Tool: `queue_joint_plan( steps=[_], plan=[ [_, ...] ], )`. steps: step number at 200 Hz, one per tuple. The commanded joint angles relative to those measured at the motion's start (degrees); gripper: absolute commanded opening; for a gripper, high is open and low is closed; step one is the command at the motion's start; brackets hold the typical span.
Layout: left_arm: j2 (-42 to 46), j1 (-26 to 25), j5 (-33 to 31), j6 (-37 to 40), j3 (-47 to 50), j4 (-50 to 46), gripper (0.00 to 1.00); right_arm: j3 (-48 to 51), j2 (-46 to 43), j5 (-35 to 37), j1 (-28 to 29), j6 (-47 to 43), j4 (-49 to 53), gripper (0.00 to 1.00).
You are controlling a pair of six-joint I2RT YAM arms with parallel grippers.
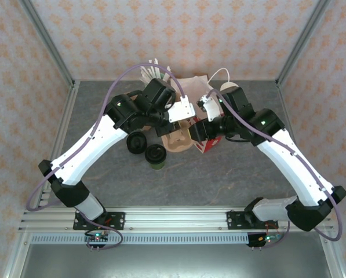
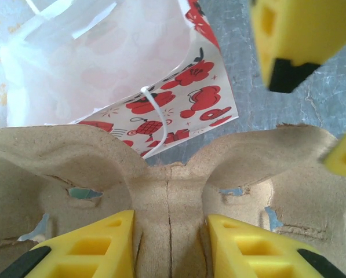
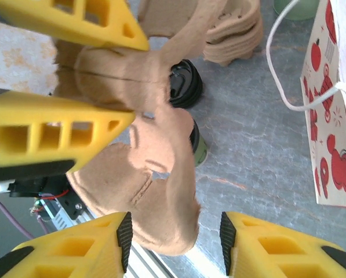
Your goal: Pack the takeout coffee
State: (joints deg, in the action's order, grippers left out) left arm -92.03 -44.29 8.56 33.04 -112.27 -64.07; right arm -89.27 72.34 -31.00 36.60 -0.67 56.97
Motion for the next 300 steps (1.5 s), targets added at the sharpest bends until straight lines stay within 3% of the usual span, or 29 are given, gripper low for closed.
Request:
queue_joint_plan(
  steps=[1,45,75,167,187,204,228,300],
  plan=[
    [0.25,0.93,1.37,-2.63,0.53,0.16,0.33,2.53,-3.05,-1.4,0.14,0.62,-4.97,0.49],
    [2.44,2.24,5.62,-5.2,3.5,4.67,0.33,8.22,-6.8,3.85,-0.3,4.73,-11.47,0.54],
    [2.99,2.54,6.63,-6.61,4.33,6.26,0.33,11.33,-8.26,1.93,-0.43,6.99,-15.61,0.57],
    [4.49,3.42,8.62,-9.38,5.99,9.62,0.33,15.01,-9.33,4.39,-0.55,8.04,-15.41,0.56],
    [4.49,3.58,8.59,-9.52,5.96,9.76,0.33,15.12,-9.54,4.12,-0.49,7.85,-15.44,0.48],
    [4.49,3.58,8.7,-9.72,6.07,9.71,0.33,15.1,-9.91,3.87,-0.52,7.7,-15.79,0.33],
    [4.53,3.61,9.19,-10.23,6.27,9.97,0.33,15.1,-10.53,3.58,-0.51,7.2,-16.29,0.2],
    [0.74,3.65,7.49,-8.05,0.4,2.92,0.52,12.71,-11.14,3.87,-0.54,4.84,-13.97,0.12]
  ],
)
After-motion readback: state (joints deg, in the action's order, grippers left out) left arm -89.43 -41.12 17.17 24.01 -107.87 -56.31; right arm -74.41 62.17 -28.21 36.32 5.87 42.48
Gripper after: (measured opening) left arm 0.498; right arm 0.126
